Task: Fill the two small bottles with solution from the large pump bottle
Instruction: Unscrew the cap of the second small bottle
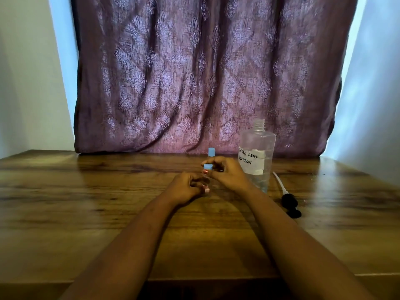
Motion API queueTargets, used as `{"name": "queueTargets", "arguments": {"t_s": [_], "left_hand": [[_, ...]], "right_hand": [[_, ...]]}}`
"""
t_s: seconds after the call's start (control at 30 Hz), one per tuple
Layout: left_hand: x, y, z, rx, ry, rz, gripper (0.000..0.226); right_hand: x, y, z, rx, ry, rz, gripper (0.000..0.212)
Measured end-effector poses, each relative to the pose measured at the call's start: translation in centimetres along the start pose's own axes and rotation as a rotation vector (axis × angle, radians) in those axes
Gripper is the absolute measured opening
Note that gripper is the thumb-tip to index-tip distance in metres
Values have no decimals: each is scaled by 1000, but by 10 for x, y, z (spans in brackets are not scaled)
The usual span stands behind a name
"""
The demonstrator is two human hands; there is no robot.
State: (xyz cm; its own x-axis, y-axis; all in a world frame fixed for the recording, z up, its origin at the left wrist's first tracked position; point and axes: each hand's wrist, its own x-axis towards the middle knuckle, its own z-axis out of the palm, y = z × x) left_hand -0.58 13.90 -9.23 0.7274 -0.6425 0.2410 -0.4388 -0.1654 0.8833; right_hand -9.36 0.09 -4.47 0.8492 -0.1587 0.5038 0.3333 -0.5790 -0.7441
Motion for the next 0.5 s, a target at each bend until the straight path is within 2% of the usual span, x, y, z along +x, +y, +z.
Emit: {"name": "queueTargets", "arguments": {"t_s": [0.17, 0.33, 0.5], "left_hand": [[-3, 4, 0, 27, 13, 13, 19], [-1, 2, -1, 28, 3, 15, 15], [-3, 3, -1, 35, 4, 2, 23]], "right_hand": [[-1, -3, 3, 150, -21, 37, 45], [-5, -6, 11, 87, 88, 16, 30], [-2, -5, 4, 52, 1, 16, 28]]}}
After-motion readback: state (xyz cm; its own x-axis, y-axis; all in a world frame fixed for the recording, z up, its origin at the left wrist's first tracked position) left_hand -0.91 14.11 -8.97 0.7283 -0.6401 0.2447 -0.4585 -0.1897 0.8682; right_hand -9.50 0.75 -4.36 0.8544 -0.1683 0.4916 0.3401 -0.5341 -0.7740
